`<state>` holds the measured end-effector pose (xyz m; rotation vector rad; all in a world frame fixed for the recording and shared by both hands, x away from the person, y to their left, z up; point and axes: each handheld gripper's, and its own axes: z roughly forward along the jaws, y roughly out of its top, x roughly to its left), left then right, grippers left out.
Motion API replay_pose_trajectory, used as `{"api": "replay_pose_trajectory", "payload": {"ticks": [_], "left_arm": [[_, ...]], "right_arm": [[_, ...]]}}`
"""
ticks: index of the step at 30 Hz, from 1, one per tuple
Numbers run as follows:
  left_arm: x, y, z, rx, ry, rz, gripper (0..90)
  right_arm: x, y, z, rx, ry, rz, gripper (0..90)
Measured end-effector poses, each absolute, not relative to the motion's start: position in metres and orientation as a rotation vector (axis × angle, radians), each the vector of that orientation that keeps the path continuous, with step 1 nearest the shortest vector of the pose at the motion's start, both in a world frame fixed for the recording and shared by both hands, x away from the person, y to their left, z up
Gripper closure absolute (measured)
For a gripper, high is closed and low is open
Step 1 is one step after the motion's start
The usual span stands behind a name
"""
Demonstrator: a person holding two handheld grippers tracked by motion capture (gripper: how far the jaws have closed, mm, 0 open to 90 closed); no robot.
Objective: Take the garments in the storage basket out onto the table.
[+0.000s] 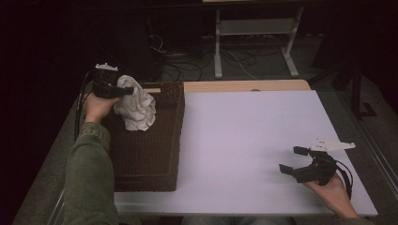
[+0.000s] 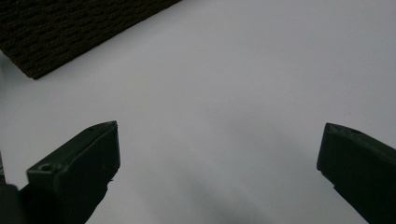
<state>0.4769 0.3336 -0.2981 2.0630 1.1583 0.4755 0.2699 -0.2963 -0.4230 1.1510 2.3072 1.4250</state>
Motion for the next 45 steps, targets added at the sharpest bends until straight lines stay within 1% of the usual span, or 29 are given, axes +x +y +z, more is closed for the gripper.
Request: {"api": "replay_pose_trajectory", "payload": {"ticks": [4, 14, 16, 21, 26, 34, 41, 45], "left_arm": [[0.473, 0.33, -0.286, 2.074, 1.153, 0.448, 80.0], [0.461, 0.318, -0.27, 2.086, 1.133, 0.397, 80.1], [0.46, 0.319, -0.268, 2.094, 1.124, 0.364, 80.0], [0.455, 0.319, -0.257, 2.133, 1.119, 0.369, 79.9], [0.449, 0.318, -0.239, 2.111, 1.099, 0.335, 79.9], [0.436, 0.313, -0.208, 2.108, 1.046, 0.344, 80.0], [0.431, 0.308, -0.191, 2.122, 1.025, 0.339, 80.0], [0.429, 0.304, -0.183, 2.152, 0.983, 0.333, 80.1]], "right_arm": [[0.269, -0.297, -0.422, 1.153, 2.302, 1.426, 0.0], [0.264, -0.298, -0.423, 1.169, 2.29, 1.435, 0.0], [0.265, -0.297, -0.424, 1.169, 2.294, 1.439, 0.0], [0.266, -0.296, -0.424, 1.159, 2.306, 1.441, 0.0], [0.265, -0.299, -0.423, 1.165, 2.286, 1.451, 0.0], [0.263, -0.3, -0.421, 1.17, 2.268, 1.453, 0.0], [0.263, -0.301, -0.421, 1.171, 2.263, 1.457, 0.0], [0.264, -0.301, -0.421, 1.174, 2.279, 1.453, 0.0]]}}
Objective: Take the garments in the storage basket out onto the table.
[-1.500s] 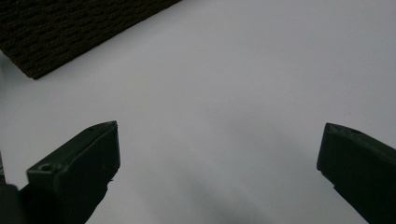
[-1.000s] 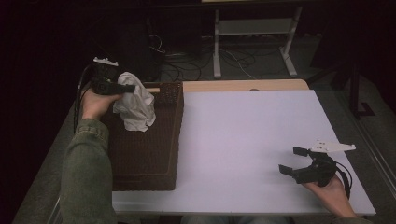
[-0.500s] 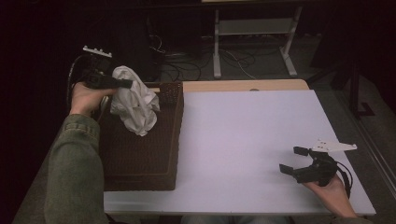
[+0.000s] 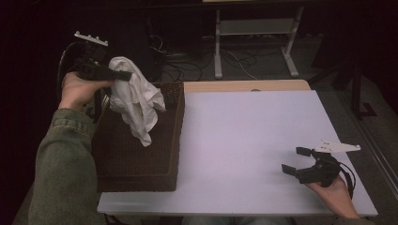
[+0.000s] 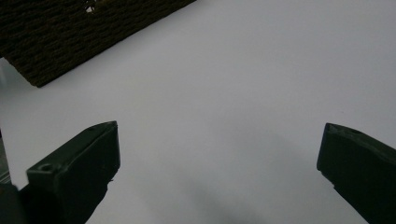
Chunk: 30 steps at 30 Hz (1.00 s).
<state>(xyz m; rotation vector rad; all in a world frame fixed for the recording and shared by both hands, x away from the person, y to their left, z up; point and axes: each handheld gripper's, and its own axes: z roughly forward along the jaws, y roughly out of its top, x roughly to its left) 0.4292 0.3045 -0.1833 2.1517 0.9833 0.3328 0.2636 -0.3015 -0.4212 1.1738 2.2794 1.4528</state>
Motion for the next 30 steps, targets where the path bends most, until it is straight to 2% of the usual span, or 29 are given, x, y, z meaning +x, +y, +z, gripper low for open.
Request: {"api": "replay_pose_trajectory", "payload": {"ticks": [30], "left_arm": [[0.41, 0.291, -0.126, 2.169, 0.896, 0.326, 80.1]], "right_arm": [[0.262, -0.302, -0.421, 1.165, 2.26, 1.464, 0.0]]}}
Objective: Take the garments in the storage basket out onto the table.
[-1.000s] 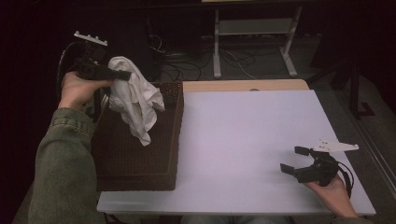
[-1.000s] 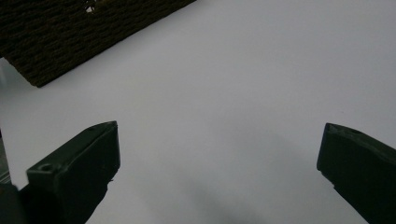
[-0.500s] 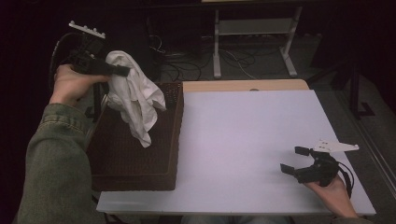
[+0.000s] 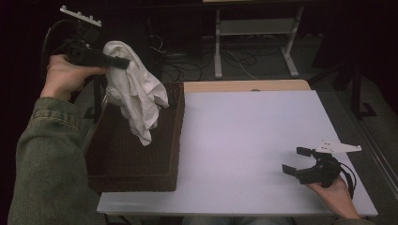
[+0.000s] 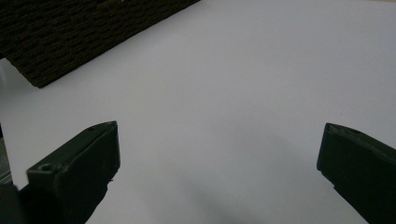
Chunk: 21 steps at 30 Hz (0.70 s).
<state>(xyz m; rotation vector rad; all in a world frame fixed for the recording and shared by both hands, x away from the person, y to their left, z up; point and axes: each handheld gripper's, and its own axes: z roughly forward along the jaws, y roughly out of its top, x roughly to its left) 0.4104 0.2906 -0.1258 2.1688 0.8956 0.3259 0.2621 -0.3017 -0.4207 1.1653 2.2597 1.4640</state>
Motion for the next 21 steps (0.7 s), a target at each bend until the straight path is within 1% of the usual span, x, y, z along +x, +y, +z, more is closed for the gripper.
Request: {"api": "replay_pose_trajectory", "payload": {"ticks": [13, 21], "left_arm": [[0.404, 0.281, -0.102, 2.174, 0.846, 0.367, 80.1], [0.4, 0.266, -0.086, 2.175, 0.807, 0.382, 80.2]], "right_arm": [[0.262, -0.301, -0.421, 1.163, 2.265, 1.466, 0.0], [0.262, -0.301, -0.42, 1.164, 2.263, 1.469, 0.0]]}}
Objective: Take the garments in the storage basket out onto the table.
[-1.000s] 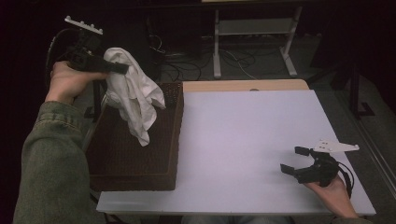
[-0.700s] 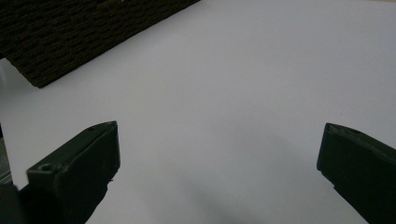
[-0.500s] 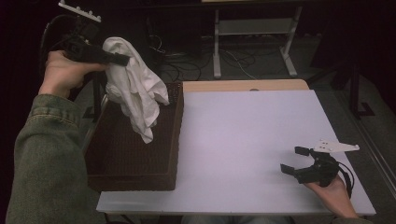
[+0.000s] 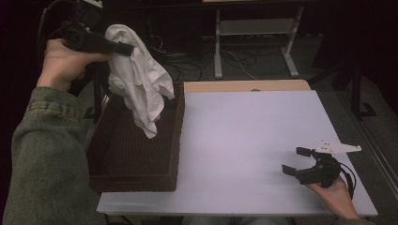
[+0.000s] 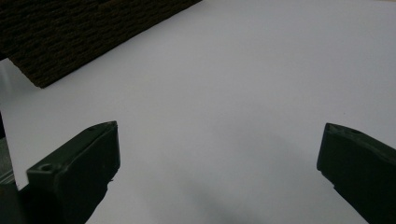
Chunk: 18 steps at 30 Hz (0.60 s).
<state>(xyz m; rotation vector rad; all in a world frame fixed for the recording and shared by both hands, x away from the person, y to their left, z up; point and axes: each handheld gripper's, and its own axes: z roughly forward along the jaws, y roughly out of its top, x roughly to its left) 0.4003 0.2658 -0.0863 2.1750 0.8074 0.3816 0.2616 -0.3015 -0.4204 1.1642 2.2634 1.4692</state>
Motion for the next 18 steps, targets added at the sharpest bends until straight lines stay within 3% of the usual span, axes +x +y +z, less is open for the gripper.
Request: {"api": "replay_pose_trajectory", "payload": {"ticks": [18], "left_arm": [[0.395, 0.214, -0.064, 2.177, 0.666, 0.384, 80.1]], "right_arm": [[0.262, -0.302, -0.42, 1.16, 2.26, 1.479, 0.0]]}}
